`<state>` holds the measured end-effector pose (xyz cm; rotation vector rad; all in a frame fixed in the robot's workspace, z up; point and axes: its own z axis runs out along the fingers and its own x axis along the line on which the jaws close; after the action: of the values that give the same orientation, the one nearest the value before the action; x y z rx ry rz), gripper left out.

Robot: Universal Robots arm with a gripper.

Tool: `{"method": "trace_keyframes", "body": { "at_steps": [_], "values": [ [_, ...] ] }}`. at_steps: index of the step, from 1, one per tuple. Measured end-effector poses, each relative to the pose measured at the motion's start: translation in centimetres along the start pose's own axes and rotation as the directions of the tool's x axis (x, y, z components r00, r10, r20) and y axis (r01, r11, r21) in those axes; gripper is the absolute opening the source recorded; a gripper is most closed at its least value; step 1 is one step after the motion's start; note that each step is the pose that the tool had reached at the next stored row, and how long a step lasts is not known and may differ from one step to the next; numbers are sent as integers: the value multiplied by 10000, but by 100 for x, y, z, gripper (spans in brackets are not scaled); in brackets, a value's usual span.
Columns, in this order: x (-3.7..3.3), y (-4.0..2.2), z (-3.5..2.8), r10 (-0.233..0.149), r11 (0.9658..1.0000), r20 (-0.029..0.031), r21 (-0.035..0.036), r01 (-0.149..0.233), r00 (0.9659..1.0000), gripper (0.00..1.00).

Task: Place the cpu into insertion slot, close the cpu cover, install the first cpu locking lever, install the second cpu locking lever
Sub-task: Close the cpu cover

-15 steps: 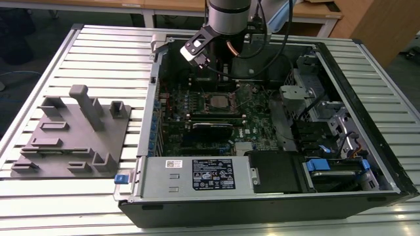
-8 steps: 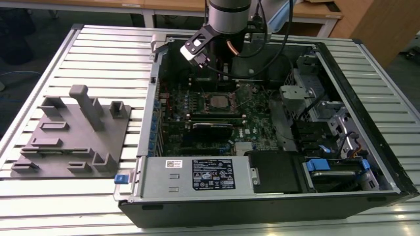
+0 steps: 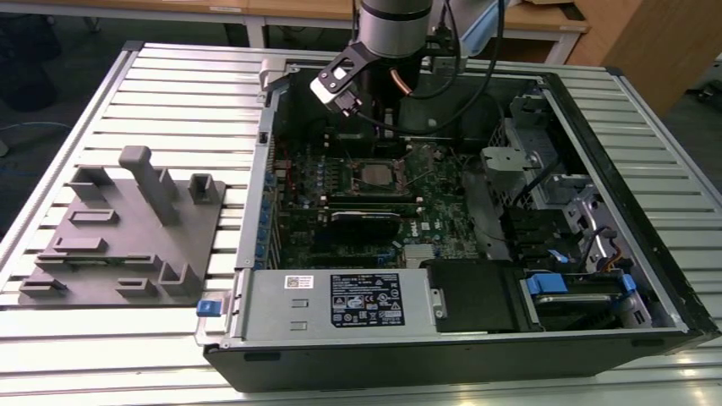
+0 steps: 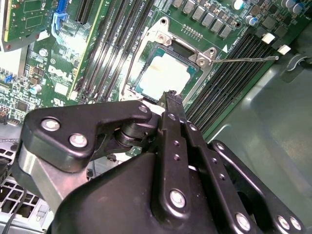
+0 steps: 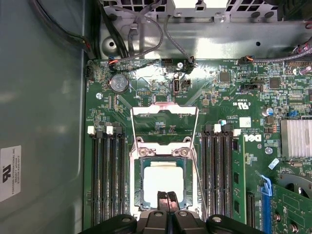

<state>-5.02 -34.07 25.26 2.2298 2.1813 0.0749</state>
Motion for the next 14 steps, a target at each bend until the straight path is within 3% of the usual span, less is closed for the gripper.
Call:
{"method": "trace_keyframes", "body": {
  "at_steps": [14],
  "values": [
    [2, 95, 5, 1, 10000, -1, 0, -1, 10000, 11]
  ]
}}
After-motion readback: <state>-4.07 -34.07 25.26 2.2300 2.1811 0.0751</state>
